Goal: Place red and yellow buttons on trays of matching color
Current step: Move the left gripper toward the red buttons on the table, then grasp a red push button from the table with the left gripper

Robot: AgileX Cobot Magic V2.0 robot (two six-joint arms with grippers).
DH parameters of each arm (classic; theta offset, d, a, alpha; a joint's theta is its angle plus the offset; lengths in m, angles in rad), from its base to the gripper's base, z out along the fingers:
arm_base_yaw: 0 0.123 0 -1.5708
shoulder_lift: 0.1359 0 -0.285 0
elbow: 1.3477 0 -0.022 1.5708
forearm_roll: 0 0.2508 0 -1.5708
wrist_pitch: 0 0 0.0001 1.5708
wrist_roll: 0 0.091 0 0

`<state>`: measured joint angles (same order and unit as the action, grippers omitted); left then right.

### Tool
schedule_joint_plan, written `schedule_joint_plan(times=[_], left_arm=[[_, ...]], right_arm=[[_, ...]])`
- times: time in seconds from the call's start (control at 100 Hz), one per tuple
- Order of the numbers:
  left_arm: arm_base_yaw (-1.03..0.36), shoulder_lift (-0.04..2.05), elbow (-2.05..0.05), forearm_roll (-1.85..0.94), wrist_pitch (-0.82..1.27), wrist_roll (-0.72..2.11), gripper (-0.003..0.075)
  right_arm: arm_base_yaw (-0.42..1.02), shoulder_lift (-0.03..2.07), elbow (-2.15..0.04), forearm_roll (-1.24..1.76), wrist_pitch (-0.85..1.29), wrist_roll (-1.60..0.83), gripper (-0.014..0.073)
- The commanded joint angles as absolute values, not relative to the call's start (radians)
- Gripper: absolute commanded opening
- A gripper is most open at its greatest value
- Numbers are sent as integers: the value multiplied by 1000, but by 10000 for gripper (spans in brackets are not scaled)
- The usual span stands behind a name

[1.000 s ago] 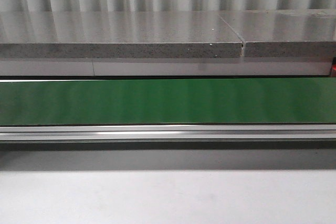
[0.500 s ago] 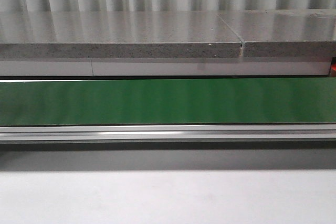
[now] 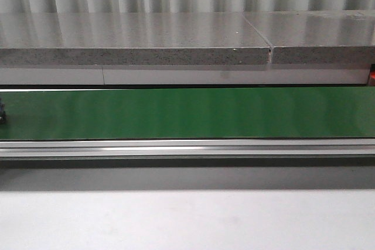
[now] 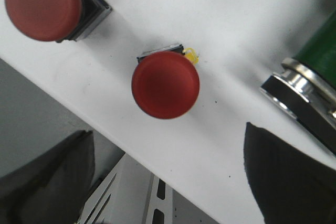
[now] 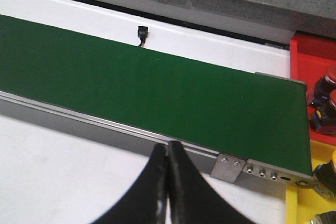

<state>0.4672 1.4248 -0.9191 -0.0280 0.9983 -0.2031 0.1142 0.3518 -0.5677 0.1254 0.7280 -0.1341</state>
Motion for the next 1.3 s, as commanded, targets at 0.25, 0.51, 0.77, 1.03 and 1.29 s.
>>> schedule_joint_plan(times=[0.25, 0.51, 0.77, 1.03, 1.29], left_arm=[[486, 1540, -939, -45, 886, -197, 554], [486, 1617, -939, -55, 811, -197, 479], [486, 1617, -939, -57, 768, -193, 153], [486, 1536, -944, -58, 792, -125, 94], [479, 1412, -1085, -58, 932, -34, 94]], right_arm=[[113, 358, -593, 122, 661, -140, -67], [113, 358, -593, 122, 661, -140, -67], [113, 358, -593, 122, 661, -140, -67], [113, 358, -593, 122, 661, -140, -67], [113, 358, -593, 122, 661, -140, -67]])
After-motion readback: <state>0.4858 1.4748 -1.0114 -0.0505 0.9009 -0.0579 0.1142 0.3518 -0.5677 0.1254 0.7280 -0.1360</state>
